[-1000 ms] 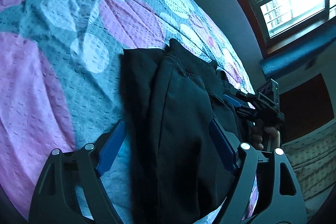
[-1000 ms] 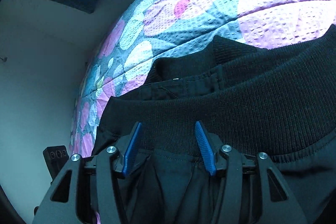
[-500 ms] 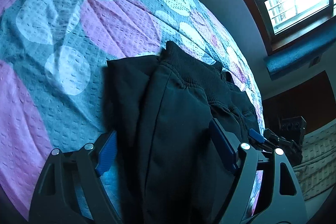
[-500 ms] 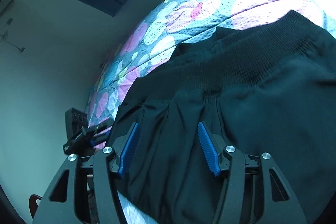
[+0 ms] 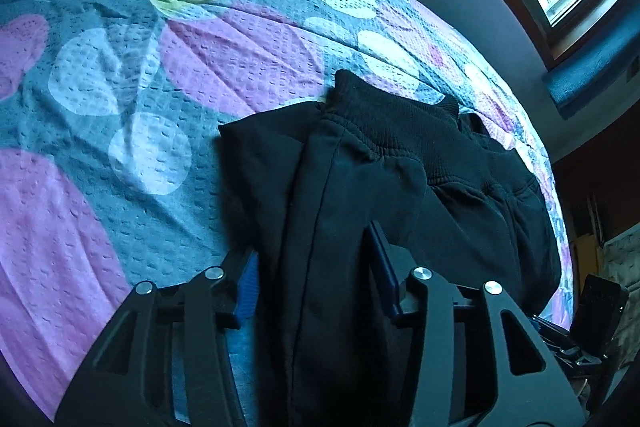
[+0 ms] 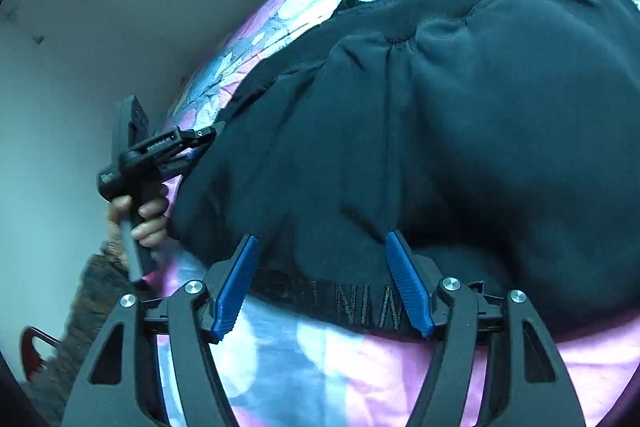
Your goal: Fold small clothes
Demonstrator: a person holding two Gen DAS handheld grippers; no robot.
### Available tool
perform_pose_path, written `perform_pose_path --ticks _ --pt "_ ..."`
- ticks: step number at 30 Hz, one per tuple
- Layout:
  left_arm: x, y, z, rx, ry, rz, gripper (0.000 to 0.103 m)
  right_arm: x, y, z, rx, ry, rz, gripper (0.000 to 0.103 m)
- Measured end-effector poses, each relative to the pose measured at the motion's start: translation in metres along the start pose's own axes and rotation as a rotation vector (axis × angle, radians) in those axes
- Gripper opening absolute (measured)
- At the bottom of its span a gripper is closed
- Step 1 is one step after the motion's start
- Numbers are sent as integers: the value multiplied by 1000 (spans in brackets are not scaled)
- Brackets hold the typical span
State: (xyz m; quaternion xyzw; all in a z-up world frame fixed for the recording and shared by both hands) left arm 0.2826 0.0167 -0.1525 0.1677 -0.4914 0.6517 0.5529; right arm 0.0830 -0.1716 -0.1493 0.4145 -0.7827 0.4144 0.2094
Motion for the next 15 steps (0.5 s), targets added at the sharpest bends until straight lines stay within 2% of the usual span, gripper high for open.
perform_pose_path --ticks 5,9,11,13,15 --pt "2 -2 0 -2 -7 -2 43 11 -5 -8 -4 -16 45 73" --pt "1 0 2 -20 1 -5 48 27 2 -16 -6 -27 88 73" --pt "0 0 2 -30 1 -4 48 25 10 -17 17 -24 71 74" --pt "-1 0 2 -29 -10 0 43 14 20 -10 39 7 28 74" --pt "-3 0 3 -23 -19 5 34 11 19 -3 15 -19 45 75"
Point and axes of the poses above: each gripper's, at about its wrist camera, not at the fingertips, and x roughly against the way its jaws point, z to its right, y to its underside, the point moved 10 cm from there along -x, roughly the way its jaws point, and after that the axes turned 2 degrees about y, right-handed, at the moved point
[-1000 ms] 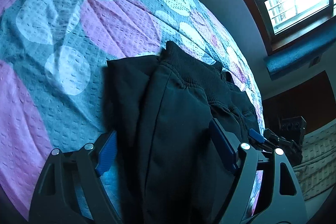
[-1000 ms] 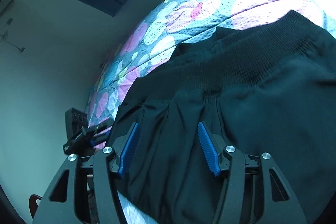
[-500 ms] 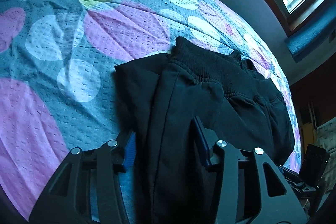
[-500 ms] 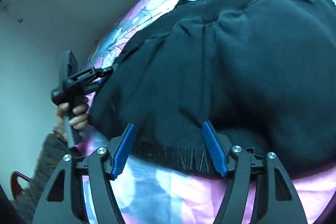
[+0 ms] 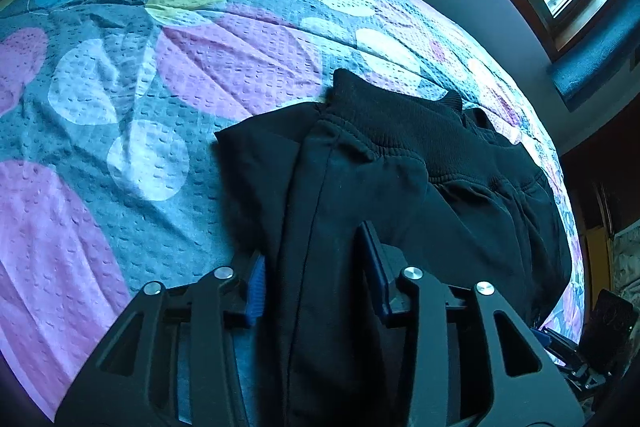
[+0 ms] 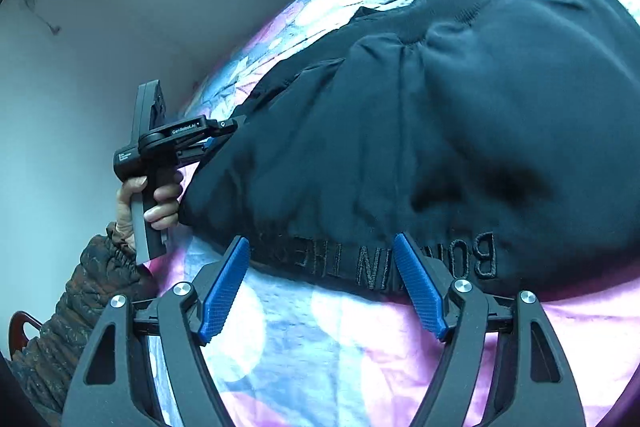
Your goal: Fold small clothes
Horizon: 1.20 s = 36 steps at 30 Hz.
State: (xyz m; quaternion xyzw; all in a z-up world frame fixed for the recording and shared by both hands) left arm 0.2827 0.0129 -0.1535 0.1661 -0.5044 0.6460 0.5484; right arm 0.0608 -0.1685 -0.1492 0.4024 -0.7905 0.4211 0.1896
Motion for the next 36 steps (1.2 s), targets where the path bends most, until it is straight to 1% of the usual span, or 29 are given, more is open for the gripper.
perform_pose_path --ticks 2,3,4,6,7,10,14,16,18,21,23,24,26,28,29,31,33,36 --pt "0 -1 2 3 -10 8 28 -1 -2 -1 -18 -26 7 77" --pt "1 -1 4 -4 -16 9 24 -1 -3 -1 -11 -27 4 77" --pt "3 -2 6 -16 -38 12 20 -2 -3 -2 -5 -25 3 77" --pt "10 -6 11 -26 -69 12 14 -4 -2 -4 15 -23 8 79" --pt "14 -9 13 -24 -74 16 10 -5 -1 -5 29 -25 13 80" --pt "35 -22 32 -34 -77 38 8 -11 2 -9 72 -11 21 84" --pt "58 -32 70 -88 -107 52 7 -12 2 -10 81 -12 26 86" --pt "66 -35 96 -125 -129 49 7 -11 1 -10 73 -25 27 86" --pt "71 -39 126 -172 -168 47 7 -11 2 -11 69 -35 30 86" --pt "72 -43 168 -216 -189 44 7 -10 3 -11 74 -41 35 86" --pt "72 -44 203 -267 -215 54 7 -5 0 -11 52 -72 45 85" --pt "71 -43 219 -288 -224 59 7 -2 -1 -10 32 -95 43 85" --pt "63 -40 256 -334 -237 58 7 7 -5 -6 -33 -171 23 84" --pt "52 -33 283 -378 -261 57 7 20 -8 5 -106 -231 21 84" --pt "43 -28 297 -406 -281 56 7 28 -10 12 -128 -243 28 84" --pt "21 -17 318 -446 -308 47 7 47 -14 30 -152 -238 59 84" --pt "-3 -4 331 -457 -319 24 7 66 -12 49 -176 -229 87 84" --pt "-39 14 341 -463 -353 -4 7 90 -2 77 -236 -244 102 84"
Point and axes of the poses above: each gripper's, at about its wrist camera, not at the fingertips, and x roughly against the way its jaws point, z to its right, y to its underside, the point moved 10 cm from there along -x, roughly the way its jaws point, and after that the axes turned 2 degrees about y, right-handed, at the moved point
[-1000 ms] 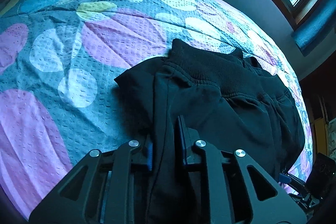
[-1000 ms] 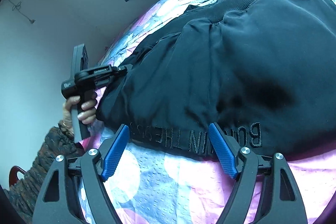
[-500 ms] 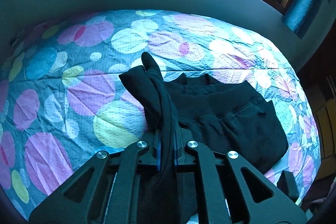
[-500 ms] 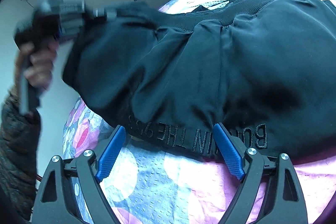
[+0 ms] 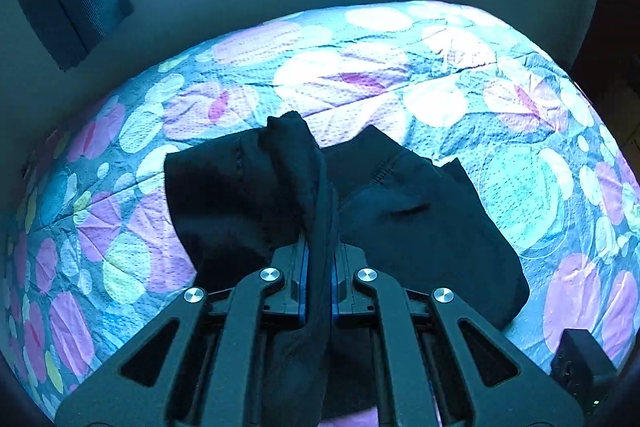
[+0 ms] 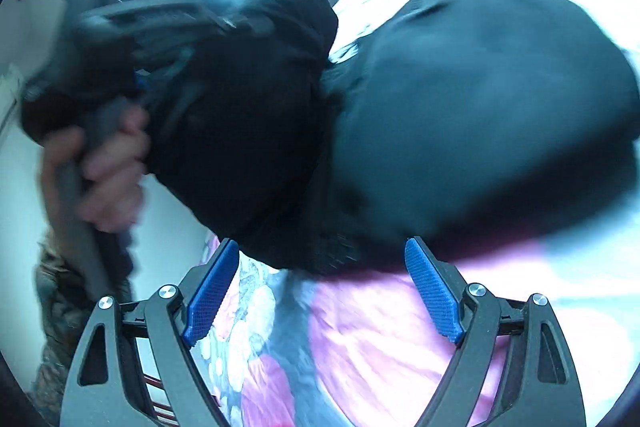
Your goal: Fold small clothes
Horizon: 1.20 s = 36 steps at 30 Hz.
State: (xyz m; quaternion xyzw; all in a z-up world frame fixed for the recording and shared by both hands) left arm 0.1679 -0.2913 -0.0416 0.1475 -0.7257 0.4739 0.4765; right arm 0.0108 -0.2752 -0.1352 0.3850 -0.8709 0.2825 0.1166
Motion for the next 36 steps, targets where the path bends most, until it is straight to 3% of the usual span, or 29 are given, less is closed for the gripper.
perform_pose_path --ticks 5,8,11,15,20,21,24,27,31,32,35,36 --pt "-43 19 31 14 -77 -64 9 31 7 14 -35 -57 36 83" --pt "-53 26 47 -37 -153 -65 13 39 11 14 -36 -85 47 83" --pt "-42 19 62 -92 -183 -16 28 40 13 13 -57 -115 54 83" --pt "-14 0 81 -117 -113 69 37 38 9 14 -86 -159 61 83" --pt "64 -11 96 -136 3 216 47 34 6 15 -52 -141 46 84" --pt "82 -11 94 -140 22 253 54 38 3 17 -48 -140 42 84" --pt "133 -2 60 -115 50 370 66 37 2 14 -57 -145 32 84" --pt "152 24 -13 -5 18 423 73 46 -2 3 -71 -164 36 84" --pt "124 78 -95 157 -14 400 73 54 -24 -20 -59 -200 32 84" --pt "114 99 -111 206 -40 362 73 50 -34 -23 -61 -202 21 84" --pt "98 140 -116 238 20 341 73 31 -69 -21 -77 -148 -8 84" --pt "94 151 -112 217 9 345 73 19 -83 -17 -97 -130 -16 84"
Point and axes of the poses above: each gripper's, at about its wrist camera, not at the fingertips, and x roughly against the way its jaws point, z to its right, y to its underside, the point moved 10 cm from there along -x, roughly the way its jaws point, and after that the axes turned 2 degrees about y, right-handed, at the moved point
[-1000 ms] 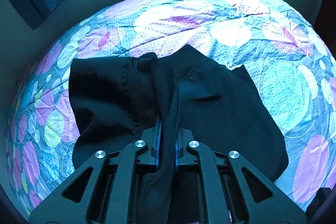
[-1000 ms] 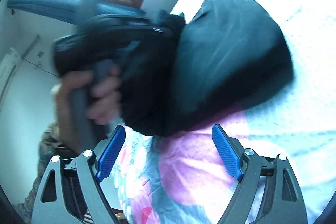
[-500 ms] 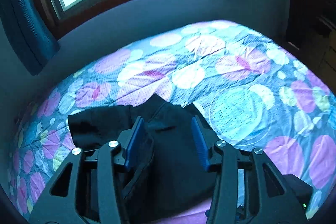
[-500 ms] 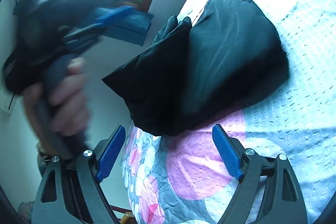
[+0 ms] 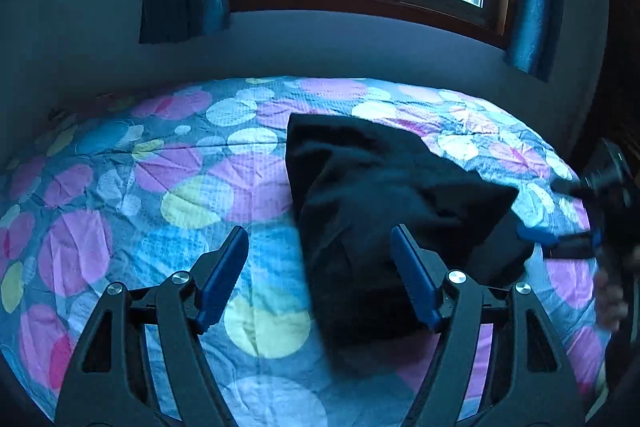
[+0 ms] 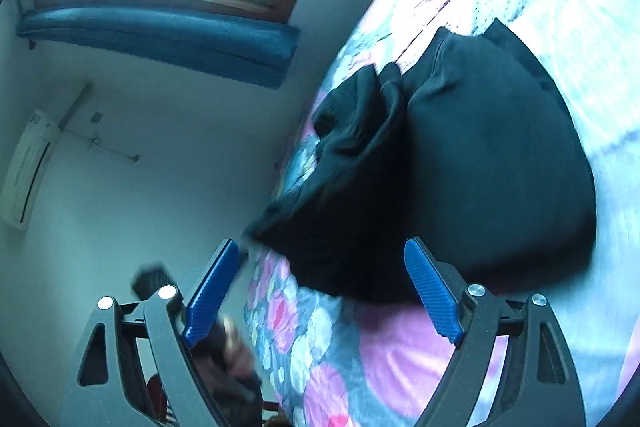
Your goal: Fold small clothes
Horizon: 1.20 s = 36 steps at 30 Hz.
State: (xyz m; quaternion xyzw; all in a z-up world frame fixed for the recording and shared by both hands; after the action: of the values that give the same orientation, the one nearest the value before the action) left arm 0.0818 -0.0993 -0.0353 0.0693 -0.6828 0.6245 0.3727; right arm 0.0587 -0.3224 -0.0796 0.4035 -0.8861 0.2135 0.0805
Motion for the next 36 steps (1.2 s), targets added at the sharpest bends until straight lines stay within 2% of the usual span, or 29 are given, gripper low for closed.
perform_pose_path --ticks 2,5,10,11,12,13,14,16,17,20,23,26,30,32,34,36 --pt "1 18 4 -54 -25 8 74 -18 -22 8 -58 29 -19 84" --pt "-7 42 8 -97 -33 -25 74 -55 -41 15 -111 51 -85 84" --pt "-20 63 3 -89 -44 -62 76 -102 -56 10 -91 124 -165 84" --pt "-24 65 0 -79 -56 -67 77 -110 -57 10 -72 157 -178 81" --pt "-27 66 -4 -65 -63 -72 79 -112 -56 11 -48 197 -179 72" --pt "-30 66 -6 -44 -59 -79 81 -116 -55 11 0 258 -193 42" --pt "-33 66 -8 -21 -55 -84 81 -118 -54 10 42 299 -207 30" --pt "-34 64 -10 -3 -48 -87 83 -114 -58 -4 86 301 -189 17" --pt "-33 64 -8 0 -38 -83 84 -108 -61 -15 111 280 -171 13" --pt "-31 59 3 -19 -13 -68 86 -79 -74 -50 177 205 -94 12" --pt "-30 50 18 -59 -6 -34 90 -52 -82 -52 225 186 -47 12" --pt "-35 46 36 -97 6 -27 90 -30 -87 -19 170 195 -24 12" --pt "-44 54 61 -160 49 -56 90 -10 -90 48 36 222 1 12" --pt "-48 59 67 -198 44 -65 90 -8 -85 79 -28 233 -3 12" --pt "-53 63 70 -220 30 -76 90 -7 -82 98 -73 208 -9 12" --pt "-58 66 68 -226 8 -92 90 -7 -79 100 -94 159 -1 12"
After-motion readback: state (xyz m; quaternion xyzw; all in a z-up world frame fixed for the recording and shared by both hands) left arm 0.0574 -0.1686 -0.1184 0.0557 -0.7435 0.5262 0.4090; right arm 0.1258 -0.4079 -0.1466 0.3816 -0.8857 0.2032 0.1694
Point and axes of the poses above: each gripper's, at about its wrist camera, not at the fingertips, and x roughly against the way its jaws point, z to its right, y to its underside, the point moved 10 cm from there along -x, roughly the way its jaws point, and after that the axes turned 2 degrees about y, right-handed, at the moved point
